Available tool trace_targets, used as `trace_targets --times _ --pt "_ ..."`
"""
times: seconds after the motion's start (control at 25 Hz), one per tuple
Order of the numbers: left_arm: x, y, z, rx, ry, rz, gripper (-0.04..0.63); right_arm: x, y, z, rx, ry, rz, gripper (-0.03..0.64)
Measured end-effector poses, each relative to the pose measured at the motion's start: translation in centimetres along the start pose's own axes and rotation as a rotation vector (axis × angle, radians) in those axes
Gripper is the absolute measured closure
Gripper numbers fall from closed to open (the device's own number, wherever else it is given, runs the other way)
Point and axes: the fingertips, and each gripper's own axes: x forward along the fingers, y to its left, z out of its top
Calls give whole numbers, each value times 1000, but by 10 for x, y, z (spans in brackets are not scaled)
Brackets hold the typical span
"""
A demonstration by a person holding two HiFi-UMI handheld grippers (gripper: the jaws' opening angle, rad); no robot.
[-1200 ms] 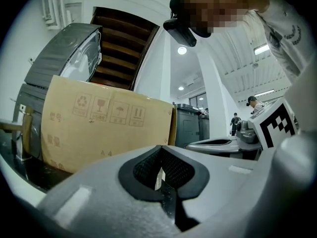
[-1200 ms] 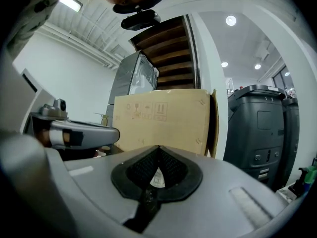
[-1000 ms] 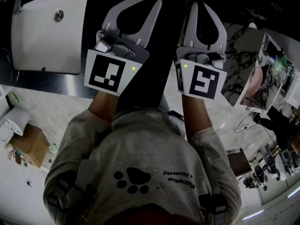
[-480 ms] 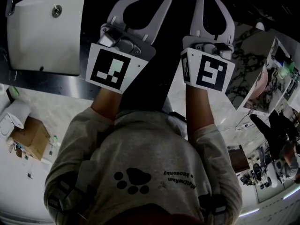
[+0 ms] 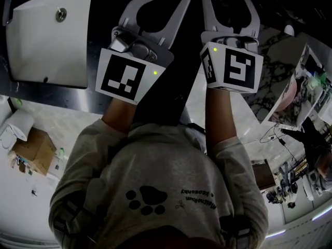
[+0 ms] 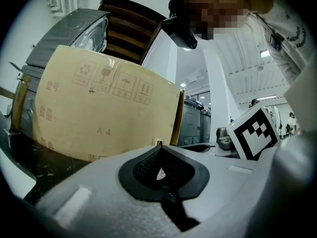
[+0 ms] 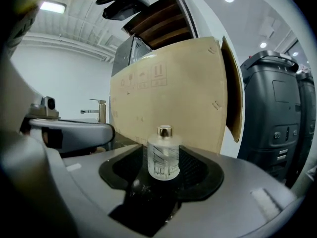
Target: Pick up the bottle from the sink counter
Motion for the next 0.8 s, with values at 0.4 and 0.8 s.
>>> trace_targets --times 0.4,0.8 --pt "5 5 -4 -31 21 4 594 29 -6 -19 11 133 36 284" --pt "5 5 -7 -47 33 0 594 55 -12 -26 11 221 37 239"
